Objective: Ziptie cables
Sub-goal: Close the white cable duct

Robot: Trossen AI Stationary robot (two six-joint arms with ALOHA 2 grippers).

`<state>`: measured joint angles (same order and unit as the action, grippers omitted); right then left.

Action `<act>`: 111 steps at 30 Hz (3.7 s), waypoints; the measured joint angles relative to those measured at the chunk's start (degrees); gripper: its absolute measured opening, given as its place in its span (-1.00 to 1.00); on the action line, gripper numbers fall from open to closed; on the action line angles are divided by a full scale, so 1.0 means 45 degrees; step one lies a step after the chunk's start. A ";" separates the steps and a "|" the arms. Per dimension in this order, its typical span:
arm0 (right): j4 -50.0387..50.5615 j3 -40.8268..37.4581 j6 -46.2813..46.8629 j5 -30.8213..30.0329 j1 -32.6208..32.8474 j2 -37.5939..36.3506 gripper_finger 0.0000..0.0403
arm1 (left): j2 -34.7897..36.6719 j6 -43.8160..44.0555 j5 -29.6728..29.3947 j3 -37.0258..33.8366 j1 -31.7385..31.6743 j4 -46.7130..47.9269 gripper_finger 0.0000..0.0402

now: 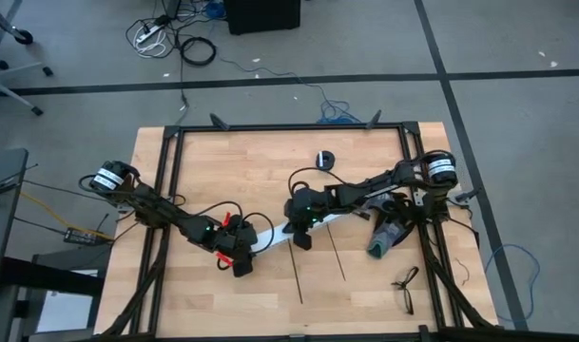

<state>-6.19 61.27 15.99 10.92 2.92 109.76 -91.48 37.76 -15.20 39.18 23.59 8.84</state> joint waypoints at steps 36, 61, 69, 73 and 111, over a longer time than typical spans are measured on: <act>0.0225 0.1110 0.1336 0.0181 -0.0470 0.0956 -1.00 | 0.0015 0.1953 0.0356 0.0801 0.0952 0.2608 0.63; 0.1135 0.1081 -0.0349 0.0777 -0.0908 -0.0772 -1.00 | 0.0010 0.1608 0.0083 0.0777 0.0924 0.2923 0.25; 0.1910 0.0858 -0.0822 0.0830 -0.0918 -0.0490 -1.00 | 0.0000 0.1493 -0.0017 0.0767 0.0923 0.2943 0.25; 0.1011 0.0763 -0.0285 0.1054 -0.0910 -0.0019 -1.00 | 0.0000 0.1365 -0.0038 0.0758 0.0867 0.3009 0.25; 0.2405 0.0755 -0.1115 0.1209 -0.0841 -0.0236 -1.00 | -0.0005 0.1069 0.0116 0.0753 0.0831 0.2961 0.24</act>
<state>4.63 64.66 10.97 16.36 -0.87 108.70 -91.50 42.57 -14.68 42.57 27.33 22.17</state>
